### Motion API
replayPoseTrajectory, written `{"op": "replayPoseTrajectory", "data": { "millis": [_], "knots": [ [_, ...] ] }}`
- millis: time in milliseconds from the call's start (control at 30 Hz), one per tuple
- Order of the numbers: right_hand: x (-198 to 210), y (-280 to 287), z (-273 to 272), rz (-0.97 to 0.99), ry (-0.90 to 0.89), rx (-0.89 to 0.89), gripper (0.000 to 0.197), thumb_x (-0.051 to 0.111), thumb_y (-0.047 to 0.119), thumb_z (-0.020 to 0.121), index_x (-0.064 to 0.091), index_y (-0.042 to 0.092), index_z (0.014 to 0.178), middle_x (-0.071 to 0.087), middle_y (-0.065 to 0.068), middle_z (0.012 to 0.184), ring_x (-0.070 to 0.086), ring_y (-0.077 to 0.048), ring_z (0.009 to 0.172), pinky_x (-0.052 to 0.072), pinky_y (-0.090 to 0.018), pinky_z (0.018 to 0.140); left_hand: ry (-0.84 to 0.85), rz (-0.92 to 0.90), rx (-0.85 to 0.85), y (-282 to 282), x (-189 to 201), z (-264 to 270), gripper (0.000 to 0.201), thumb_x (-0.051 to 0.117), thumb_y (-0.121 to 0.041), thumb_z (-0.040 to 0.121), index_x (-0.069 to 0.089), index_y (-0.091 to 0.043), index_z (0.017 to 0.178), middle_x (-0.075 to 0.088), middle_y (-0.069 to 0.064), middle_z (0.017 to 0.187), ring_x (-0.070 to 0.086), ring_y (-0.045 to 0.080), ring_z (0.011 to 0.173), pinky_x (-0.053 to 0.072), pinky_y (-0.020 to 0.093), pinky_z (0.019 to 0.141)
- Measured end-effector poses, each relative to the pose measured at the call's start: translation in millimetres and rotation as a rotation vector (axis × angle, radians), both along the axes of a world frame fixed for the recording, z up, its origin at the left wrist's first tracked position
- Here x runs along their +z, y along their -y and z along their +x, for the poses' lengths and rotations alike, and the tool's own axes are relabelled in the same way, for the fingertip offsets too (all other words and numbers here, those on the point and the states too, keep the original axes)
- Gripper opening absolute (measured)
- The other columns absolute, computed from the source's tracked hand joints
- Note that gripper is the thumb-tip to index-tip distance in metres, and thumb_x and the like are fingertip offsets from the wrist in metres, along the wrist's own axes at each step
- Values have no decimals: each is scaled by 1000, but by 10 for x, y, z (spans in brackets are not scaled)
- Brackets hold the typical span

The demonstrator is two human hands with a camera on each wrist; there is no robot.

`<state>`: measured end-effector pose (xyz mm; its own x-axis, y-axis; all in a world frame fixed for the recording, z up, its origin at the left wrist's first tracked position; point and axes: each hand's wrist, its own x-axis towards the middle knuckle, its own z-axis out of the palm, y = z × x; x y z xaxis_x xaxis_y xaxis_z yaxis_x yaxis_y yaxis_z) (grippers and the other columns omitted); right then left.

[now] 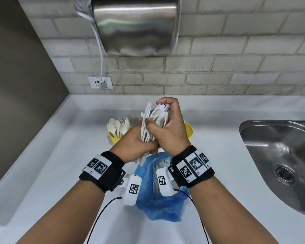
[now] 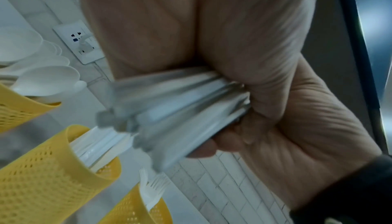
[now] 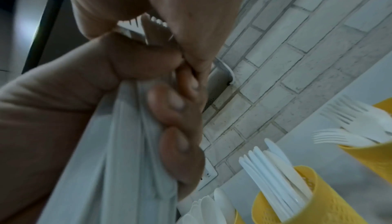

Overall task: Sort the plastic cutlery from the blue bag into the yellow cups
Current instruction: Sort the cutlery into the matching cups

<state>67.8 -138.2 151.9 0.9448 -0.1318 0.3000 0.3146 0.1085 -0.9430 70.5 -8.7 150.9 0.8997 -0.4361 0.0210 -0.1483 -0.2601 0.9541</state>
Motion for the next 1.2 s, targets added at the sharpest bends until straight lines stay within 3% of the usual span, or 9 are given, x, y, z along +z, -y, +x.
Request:
{"op": "replayPoseTrajectory", "data": {
  "millis": [167,367,467,533,633,733,867,1000,1200],
  "knots": [
    [-8,-152,116,-25,-18,-210,49,77,10,72,47,26,108,60,8,72,61,-16,61,57,-40,64,46,-4,142,-51,-129,122,14,68,14,74,69,3,82,71,16,67,65,22,59,55,34,61],
    [-12,-301,147,-222,-54,-317,51,81,22,75,46,25,112,57,10,69,54,-3,52,46,-19,54,3,-35,133,-179,-212,150,27,74,-15,77,68,-21,102,79,0,88,76,16,83,59,30,73],
    [-21,-288,120,-216,-65,-179,57,83,29,78,46,27,121,62,7,89,60,3,76,51,-20,72,-14,-58,59,-256,-210,151,18,73,-13,85,70,-4,100,76,17,84,74,34,80,60,43,76],
    [-27,-232,103,10,-98,49,59,81,33,81,47,30,130,66,-1,107,65,-12,97,55,-37,87,-67,-99,12,-307,-179,135,3,67,-1,93,69,-2,93,74,14,76,69,29,66,58,37,69],
    [-31,-62,111,339,-156,200,40,61,23,88,57,18,127,63,-8,108,59,-28,91,48,-39,69,-176,-188,-12,-348,-155,127,11,62,5,96,68,-4,97,75,16,90,66,25,67,58,34,70],
    [-69,37,106,246,-88,193,26,52,10,90,68,12,111,65,-10,104,56,-32,82,49,-34,65,-144,-189,3,-362,-185,186,16,62,9,95,70,-3,103,77,17,97,70,25,73,59,38,76],
    [-113,105,85,235,23,138,22,56,3,89,70,9,105,68,-9,100,64,-29,90,54,-38,78,42,-101,54,-358,-222,230,24,66,4,86,77,-13,100,80,7,98,75,30,92,60,50,85],
    [-113,184,112,167,104,72,13,64,6,90,73,13,97,73,-6,97,67,-27,91,56,-45,85,136,-107,80,-341,-221,211,30,67,11,88,77,-17,92,80,-3,95,74,9,90,54,19,79],
    [-34,212,179,64,123,98,12,62,-7,94,68,4,94,73,-1,88,69,-21,82,60,-35,78,145,-68,70,-391,-213,258,23,67,10,89,78,-10,91,80,-7,90,69,-2,77,48,8,69]
  ]
}}
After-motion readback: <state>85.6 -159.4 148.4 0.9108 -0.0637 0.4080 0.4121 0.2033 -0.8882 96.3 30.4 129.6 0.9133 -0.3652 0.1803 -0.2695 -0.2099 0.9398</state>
